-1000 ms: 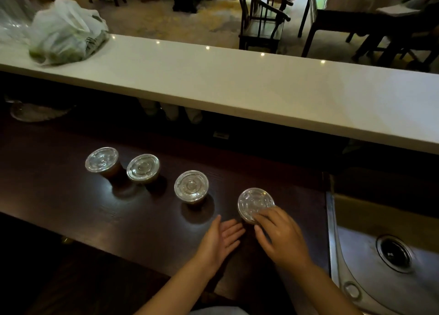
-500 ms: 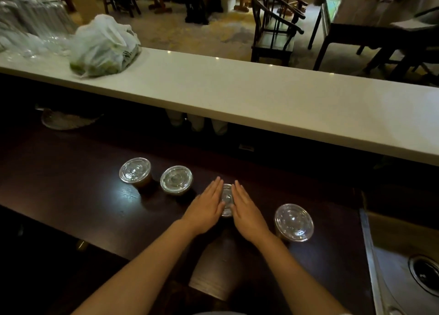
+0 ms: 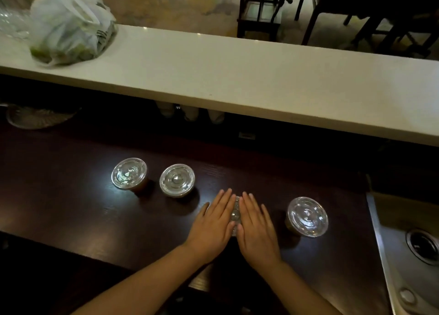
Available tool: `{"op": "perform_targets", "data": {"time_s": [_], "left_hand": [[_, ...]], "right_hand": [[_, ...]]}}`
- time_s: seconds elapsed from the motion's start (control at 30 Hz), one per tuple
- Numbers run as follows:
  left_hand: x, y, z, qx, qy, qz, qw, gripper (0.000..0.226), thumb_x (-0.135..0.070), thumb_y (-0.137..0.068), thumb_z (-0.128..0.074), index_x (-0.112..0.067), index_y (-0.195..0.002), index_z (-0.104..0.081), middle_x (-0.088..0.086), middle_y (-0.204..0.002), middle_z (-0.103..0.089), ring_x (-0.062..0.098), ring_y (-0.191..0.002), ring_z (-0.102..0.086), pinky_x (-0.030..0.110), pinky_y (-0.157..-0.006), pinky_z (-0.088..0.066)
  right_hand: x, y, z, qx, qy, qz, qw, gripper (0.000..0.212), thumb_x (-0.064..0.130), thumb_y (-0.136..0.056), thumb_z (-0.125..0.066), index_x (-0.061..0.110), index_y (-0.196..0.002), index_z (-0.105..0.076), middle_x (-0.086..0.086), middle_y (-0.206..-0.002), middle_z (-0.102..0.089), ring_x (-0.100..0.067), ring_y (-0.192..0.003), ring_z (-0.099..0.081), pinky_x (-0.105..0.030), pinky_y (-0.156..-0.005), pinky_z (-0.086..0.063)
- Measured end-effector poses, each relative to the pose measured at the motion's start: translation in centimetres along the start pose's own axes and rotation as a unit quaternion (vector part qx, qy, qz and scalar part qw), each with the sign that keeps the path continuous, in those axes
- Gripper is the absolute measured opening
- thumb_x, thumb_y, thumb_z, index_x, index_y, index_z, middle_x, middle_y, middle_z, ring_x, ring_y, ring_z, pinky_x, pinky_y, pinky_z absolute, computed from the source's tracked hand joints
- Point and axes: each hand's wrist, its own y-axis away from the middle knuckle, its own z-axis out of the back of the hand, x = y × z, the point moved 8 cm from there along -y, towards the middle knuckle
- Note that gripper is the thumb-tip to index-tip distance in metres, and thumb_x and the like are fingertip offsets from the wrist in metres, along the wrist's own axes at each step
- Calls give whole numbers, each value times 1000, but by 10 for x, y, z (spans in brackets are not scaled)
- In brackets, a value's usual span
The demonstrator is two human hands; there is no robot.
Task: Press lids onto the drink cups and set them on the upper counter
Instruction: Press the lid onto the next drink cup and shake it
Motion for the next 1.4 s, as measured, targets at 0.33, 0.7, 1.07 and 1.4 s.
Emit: {"op": "perform_targets", "data": {"time_s": [0.33,0.7,1.07,1.4], "left_hand": [[10,-16,25,21,-63,-60,996,57,-35,-89,-30,-12,-141,-28,2,-149,-23,19,-136,-32,45,-99,-45],[0,22,1,-5,83,34,996,59,-41,-90,-16,-27,-140,12,-15,-149,17,-2,-137,19,27,-116,-4],[-1,21,2,-35,84,17,996,62,-40,-91,-18,-14,-144,0,-3,-153,1,0,-139,16,21,-115,-2],[-1,23,6,34,66,-58,996,78,-43,-87,-33,-19,-146,11,-7,-153,20,4,-138,24,26,-115,2]], "right_hand": [[8,25,22,-72,64,-128,987,51,35,-89,-32,7,-123,-56,-9,-127,-59,-21,-124,-48,-47,-103,-18],[5,14,7,-10,10,-49,999,56,30,-90,-31,11,-143,-24,-5,-150,-30,-6,-141,0,-26,-111,-4],[6,16,-5,8,38,-44,998,56,31,-92,-27,9,-142,-33,-5,-151,-28,-12,-140,-15,-40,-109,-13],[16,31,25,-51,73,149,985,52,29,-73,-64,17,-123,-54,-6,-128,-59,-18,-126,-41,-42,-106,-24]]}}
